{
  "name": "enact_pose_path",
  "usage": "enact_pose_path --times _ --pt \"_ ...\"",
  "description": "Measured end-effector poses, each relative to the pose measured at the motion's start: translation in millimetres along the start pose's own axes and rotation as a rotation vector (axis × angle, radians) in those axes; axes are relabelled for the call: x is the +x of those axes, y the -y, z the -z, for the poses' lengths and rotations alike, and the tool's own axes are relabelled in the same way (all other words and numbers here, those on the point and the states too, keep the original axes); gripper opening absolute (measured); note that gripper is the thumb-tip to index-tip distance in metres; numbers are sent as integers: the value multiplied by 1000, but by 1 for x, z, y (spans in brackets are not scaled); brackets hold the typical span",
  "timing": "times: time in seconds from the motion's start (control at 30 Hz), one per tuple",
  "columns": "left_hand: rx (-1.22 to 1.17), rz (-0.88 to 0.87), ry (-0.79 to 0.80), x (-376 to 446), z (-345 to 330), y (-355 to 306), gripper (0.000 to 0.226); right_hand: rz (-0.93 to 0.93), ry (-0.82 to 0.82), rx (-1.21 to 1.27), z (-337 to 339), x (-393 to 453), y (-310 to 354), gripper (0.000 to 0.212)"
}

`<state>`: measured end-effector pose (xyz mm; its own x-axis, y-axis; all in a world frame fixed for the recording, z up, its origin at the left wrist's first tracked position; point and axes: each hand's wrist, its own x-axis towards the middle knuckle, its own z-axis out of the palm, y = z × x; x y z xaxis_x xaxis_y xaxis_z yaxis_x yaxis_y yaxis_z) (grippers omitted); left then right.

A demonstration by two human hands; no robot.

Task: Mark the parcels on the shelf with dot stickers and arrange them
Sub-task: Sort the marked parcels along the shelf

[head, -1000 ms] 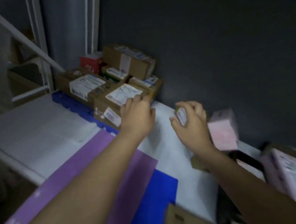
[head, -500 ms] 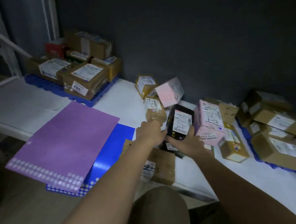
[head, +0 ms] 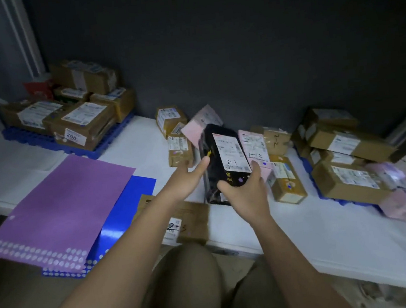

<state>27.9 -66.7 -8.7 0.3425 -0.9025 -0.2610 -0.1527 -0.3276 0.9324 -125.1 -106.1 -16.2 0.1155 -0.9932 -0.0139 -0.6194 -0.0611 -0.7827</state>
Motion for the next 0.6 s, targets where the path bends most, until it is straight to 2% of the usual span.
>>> enact_pose_path --times 0.07,0.2,0.3,0.4,0.53,0.6 --pt "-138 53 82 -11 -13 -16 99 134 -4 7 27 -13 -5 106" --pt "-320 16 52 -25 -41 -47 95 329 26 -43 87 -32 -14 107" --pt "-375 -5 63 -33 -66 -67 98 358 31 -49 127 -43 -29 111" --pt "-380 -34 49 -43 -101 -84 80 377 7 81 161 -53 -50 109" --pt "-376 -106 59 -59 -158 -106 69 354 -132 226 196 -55 -89 109" --pt "-389 -120 95 -62 -188 -113 72 342 -179 230 211 -52 -111 110"
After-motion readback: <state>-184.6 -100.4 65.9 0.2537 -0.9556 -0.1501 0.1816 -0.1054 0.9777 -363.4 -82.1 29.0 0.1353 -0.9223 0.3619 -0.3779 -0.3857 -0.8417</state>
